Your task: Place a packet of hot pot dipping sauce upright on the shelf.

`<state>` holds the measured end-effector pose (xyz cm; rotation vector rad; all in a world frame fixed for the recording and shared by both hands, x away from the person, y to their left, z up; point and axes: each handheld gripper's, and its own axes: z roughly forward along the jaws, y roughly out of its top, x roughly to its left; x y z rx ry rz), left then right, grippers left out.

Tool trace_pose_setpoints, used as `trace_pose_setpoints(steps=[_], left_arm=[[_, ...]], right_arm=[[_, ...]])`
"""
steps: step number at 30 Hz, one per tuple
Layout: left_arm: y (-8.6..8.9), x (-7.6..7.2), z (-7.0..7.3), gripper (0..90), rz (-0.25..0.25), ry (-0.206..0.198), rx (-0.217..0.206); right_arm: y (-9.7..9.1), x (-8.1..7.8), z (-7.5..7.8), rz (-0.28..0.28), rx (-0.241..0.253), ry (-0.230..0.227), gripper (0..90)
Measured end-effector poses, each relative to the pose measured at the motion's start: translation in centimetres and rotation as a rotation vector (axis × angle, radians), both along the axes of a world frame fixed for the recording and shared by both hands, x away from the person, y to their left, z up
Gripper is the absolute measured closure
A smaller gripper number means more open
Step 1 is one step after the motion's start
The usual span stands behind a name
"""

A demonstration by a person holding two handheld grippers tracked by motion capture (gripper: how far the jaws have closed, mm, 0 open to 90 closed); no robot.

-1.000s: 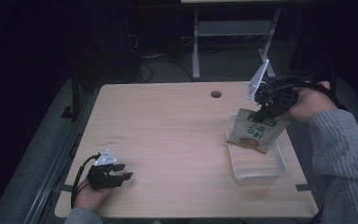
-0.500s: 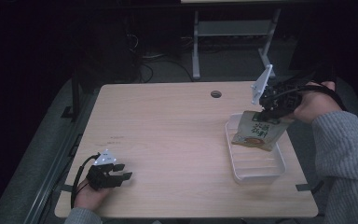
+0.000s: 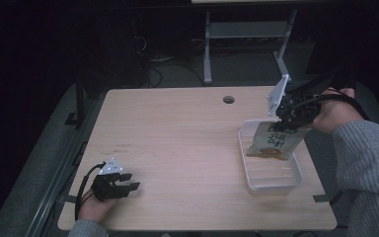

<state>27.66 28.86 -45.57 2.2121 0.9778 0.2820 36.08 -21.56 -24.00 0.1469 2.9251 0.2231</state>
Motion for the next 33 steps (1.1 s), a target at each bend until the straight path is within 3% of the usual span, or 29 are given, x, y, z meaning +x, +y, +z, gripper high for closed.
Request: trace_pose_setpoints(steps=[5,16,33], left_arm=[[0.0,0.0,0.0,49.9,0.002,0.001,-0.002],[0.0,0.0,0.0,49.8,0.003,0.0,-0.005],[0.0,0.0,-0.1,49.6,0.003,0.002,-0.009]], right_arm=[[-0.3,0.1,-0.6,-0.003,0.002,0.004,89.4],[-0.6,0.7,-4.0,-0.006,0.011,0.045,89.3],[0.3,0.8,-5.2,-0.003,0.048,0.047,87.6]])
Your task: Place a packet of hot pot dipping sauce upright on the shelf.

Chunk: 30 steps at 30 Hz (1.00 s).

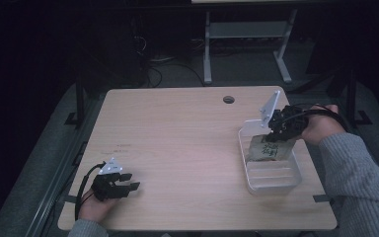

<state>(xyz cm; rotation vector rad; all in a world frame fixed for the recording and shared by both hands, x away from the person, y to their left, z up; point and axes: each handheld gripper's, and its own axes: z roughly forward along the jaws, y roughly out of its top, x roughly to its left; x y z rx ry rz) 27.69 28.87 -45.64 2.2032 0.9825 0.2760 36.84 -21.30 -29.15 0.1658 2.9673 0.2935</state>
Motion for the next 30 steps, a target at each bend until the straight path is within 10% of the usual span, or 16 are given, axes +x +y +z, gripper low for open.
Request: trace_pose_setpoints(steps=[30], left_arm=[[-0.1,0.0,0.0,48.9,-0.007,0.0,0.0]], right_arm=[[-1.5,-0.7,1.6,-0.095,0.126,-0.055,69.0]])
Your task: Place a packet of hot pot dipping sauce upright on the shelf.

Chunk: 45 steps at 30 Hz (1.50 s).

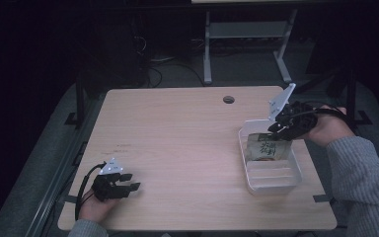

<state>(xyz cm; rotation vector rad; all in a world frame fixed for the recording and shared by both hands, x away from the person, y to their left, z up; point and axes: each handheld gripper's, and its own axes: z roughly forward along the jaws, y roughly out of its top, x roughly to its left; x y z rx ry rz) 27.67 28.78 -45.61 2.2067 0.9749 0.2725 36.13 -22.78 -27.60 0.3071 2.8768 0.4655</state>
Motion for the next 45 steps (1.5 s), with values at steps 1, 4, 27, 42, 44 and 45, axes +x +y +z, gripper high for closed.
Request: trace_pose_setpoints(steps=[1,4,27,42,44,45], left_arm=[[0.0,0.0,0.0,48.8,0.001,0.001,-0.001],[0.0,0.0,0.0,48.8,0.002,0.002,-0.002],[0.0,-0.1,0.0,48.7,-0.001,0.003,0.0],[0.0,-0.1,0.0,48.5,-0.002,0.007,-0.001],[0.0,-0.1,0.0,48.5,-0.003,0.006,-0.001],[0.0,-0.1,0.0,48.5,-0.003,0.006,-0.001]], right_arm=[[0.0,0.0,0.0,0.0,0.0,0.0,68.9],[0.0,-0.1,0.3,0.003,0.014,-0.006,67.9],[-1.1,-2.8,2.1,-0.022,0.132,-0.032,62.7],[-1.4,-5.4,1.0,-0.025,0.151,-0.014,58.3],[-1.4,-5.6,0.7,-0.03,0.157,-0.012,57.7],[-1.4,-5.8,0.5,-0.029,0.161,-0.009,57.3]])
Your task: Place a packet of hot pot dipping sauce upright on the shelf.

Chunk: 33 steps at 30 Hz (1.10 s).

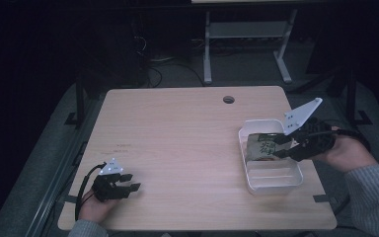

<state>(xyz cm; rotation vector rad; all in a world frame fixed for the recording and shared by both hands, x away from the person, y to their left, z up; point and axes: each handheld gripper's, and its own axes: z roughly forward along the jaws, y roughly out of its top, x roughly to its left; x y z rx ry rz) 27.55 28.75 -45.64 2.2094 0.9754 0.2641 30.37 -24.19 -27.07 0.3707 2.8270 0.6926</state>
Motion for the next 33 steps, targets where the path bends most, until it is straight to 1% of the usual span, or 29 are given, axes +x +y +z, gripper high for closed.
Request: trace_pose_setpoints(steps=[11,18,21,24,33], left_arm=[[0.0,0.0,0.0,48.3,-0.002,0.003,0.002],[0.0,0.0,0.0,48.2,-0.004,0.002,0.002],[0.0,0.0,0.0,48.2,-0.005,0.001,0.002],[0.0,0.0,0.0,48.2,-0.004,0.002,0.001],[0.1,0.0,0.0,48.1,-0.005,-0.001,0.001]], right_arm=[[1.0,-1.2,-2.5,-0.001,0.01,0.03,53.9],[2.1,-2.1,-3.5,0.008,0.008,0.047,52.0],[2.7,-2.4,-3.9,0.016,0.018,0.058,51.0],[3.3,-2.5,-4.5,0.02,0.038,0.083,50.7],[5.2,-2.5,-6.9,0.028,0.091,0.13,47.3]])
